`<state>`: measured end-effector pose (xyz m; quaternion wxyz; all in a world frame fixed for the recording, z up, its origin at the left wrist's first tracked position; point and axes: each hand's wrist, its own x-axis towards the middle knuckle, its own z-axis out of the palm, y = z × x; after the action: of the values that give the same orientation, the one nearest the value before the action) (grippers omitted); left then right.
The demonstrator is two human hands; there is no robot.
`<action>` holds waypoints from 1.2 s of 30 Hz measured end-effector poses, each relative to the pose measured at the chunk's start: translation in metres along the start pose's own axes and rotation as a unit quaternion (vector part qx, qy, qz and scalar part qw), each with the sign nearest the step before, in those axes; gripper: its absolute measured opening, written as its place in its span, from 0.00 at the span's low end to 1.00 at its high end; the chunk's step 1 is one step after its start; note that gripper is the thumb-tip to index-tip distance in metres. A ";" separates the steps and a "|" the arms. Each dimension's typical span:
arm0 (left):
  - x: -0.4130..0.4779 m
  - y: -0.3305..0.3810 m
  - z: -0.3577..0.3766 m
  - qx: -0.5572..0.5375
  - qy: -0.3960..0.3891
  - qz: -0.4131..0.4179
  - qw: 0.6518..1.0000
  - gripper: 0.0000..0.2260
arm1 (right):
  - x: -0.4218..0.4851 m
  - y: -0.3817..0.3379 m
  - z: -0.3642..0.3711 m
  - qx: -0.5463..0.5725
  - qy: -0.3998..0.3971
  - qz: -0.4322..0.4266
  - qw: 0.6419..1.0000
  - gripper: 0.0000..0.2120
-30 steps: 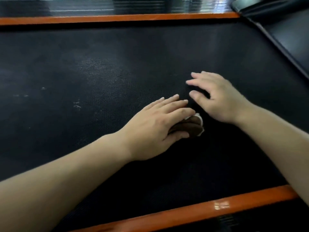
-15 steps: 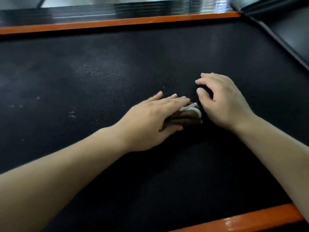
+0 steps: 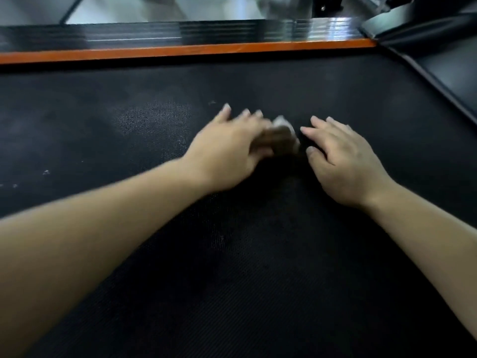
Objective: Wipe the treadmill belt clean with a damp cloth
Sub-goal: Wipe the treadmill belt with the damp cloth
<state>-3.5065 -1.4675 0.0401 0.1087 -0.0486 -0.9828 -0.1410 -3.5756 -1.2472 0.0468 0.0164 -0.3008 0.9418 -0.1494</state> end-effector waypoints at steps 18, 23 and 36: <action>0.115 -0.061 -0.001 -0.066 0.072 -0.269 0.958 0.13 | -0.001 0.002 -0.002 0.019 0.015 -0.016 1.000 0.29; 0.061 0.007 0.018 -0.109 0.050 -0.097 0.988 0.23 | -0.001 0.003 -0.003 0.012 0.005 -0.012 1.000 0.30; 0.122 -0.042 0.004 -0.070 0.111 -0.212 0.968 0.11 | -0.003 0.002 0.000 0.025 0.029 -0.020 0.999 0.29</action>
<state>-3.6307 -1.4984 0.0530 0.1807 0.1695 -0.9403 -0.2334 -3.5743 -1.2436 0.0461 -0.0063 -0.3145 0.9317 -0.1816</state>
